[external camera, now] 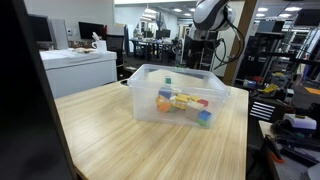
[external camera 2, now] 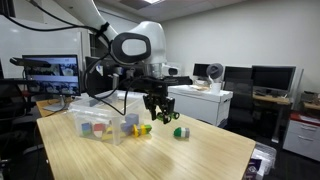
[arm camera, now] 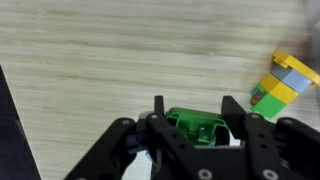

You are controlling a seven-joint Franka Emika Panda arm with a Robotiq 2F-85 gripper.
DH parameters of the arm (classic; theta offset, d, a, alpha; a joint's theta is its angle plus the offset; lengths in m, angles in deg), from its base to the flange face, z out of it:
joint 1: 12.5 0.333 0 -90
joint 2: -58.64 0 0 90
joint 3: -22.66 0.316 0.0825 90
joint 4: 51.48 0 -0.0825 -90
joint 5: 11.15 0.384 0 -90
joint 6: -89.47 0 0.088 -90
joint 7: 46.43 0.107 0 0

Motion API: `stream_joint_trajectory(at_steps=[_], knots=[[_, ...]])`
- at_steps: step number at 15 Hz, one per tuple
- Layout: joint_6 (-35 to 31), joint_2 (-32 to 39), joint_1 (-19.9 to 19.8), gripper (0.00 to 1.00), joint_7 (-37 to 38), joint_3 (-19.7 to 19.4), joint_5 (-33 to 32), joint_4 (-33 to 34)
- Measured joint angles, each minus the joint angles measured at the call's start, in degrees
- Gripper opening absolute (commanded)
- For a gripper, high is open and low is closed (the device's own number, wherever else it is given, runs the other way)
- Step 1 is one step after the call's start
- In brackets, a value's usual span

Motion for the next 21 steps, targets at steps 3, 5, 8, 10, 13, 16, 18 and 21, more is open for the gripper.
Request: stream_joint_trajectory(at_steps=[3,5,8,10,13,16,18,21], knots=[[0.8,-7.2,1.4,0.34,-1.8,-0.1,0.0,-4.3],[1.3,-12.1,2.7,0.34,-3.7,-0.2,0.0,-7.2],[2.1,-20.7,5.5,0.34,-7.6,-0.8,0.2,-12.6],[4.3,-26.4,8.0,0.34,-10.3,-1.7,0.4,-16.3],[10.4,-34.7,12.1,0.34,-14.6,-3.1,0.4,-22.5],[16.0,-41.2,14.8,0.86,-17.8,-3.7,-0.1,-28.4],[16.9,-43.4,15.7,0.99,-18.4,-3.8,-0.3,-30.8],[15.9,-44.3,16.5,1.0,-18.4,-4.5,-0.3,-31.2]])
